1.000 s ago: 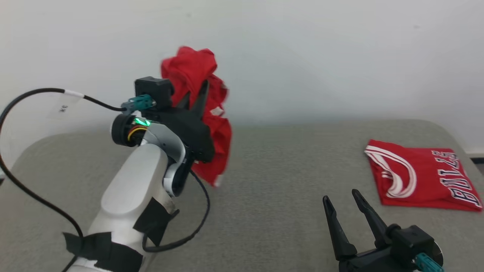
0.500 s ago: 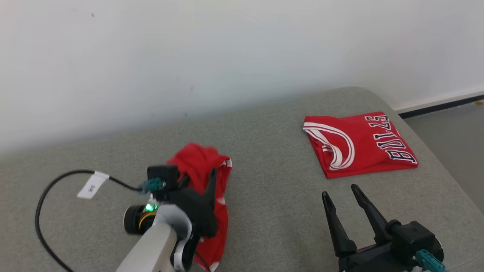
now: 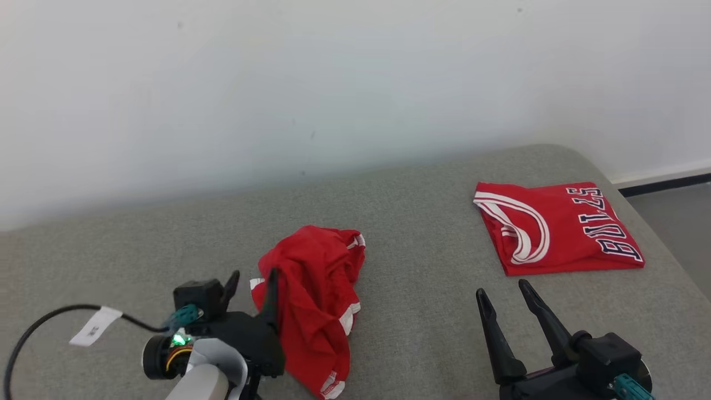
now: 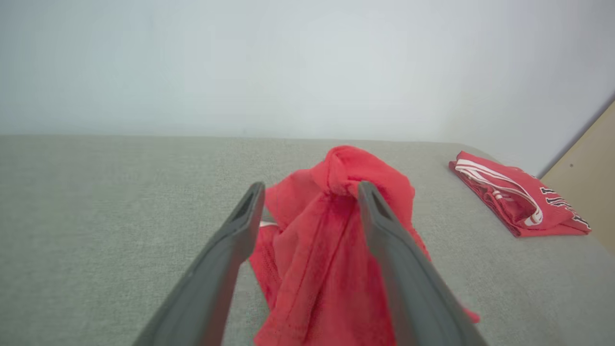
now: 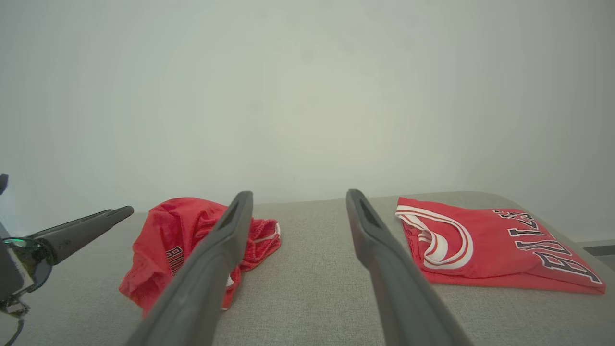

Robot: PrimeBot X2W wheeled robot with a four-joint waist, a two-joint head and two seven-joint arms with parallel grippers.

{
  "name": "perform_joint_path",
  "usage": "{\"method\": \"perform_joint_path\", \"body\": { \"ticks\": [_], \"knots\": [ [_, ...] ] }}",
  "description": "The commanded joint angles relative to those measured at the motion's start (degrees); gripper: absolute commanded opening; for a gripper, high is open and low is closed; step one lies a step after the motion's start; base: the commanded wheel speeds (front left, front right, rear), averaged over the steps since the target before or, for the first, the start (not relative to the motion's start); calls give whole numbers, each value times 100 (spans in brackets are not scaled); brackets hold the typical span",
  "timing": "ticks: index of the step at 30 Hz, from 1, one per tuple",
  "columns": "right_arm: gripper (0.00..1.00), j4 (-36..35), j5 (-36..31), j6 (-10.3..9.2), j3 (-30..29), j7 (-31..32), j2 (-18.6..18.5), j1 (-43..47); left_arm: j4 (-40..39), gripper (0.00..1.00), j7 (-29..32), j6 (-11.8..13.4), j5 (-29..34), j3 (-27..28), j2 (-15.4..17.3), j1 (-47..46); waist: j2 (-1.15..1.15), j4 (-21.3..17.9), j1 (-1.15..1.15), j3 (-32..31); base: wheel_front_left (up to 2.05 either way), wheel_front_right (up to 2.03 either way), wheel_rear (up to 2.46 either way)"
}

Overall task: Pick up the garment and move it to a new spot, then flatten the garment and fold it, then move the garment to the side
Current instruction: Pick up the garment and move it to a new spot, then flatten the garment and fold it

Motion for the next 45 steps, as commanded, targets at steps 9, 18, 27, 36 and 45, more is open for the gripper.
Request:
{"method": "perform_joint_path", "body": {
  "ticks": [9,18,27,36,45],
  "knots": [
    [100,40,59,-15,-262,-94,24,218,-1638,100,-876,145,370,424,547,1214,0,537,0,-326,0,0,0],
    [100,321,155,-15,-722,-253,27,390,-3334,100,-894,27,1001,1476,419,2965,0,870,0,-289,0,0,0],
    [100,741,43,-15,-1041,-538,26,375,-3623,100,-896,-596,1628,2212,127,3711,0,1039,0,-262,0,0,0],
    [100,737,-36,-15,-1142,-495,27,425,-3582,100,-896,-952,1954,2464,-61,3934,0,1013,0,-277,0,0,0],
    [100,731,-31,-15,-1059,-481,26,412,-3556,100,-897,-1097,2074,2598,-159,3898,0,997,0,-274,0,0,0]
  ]
}}
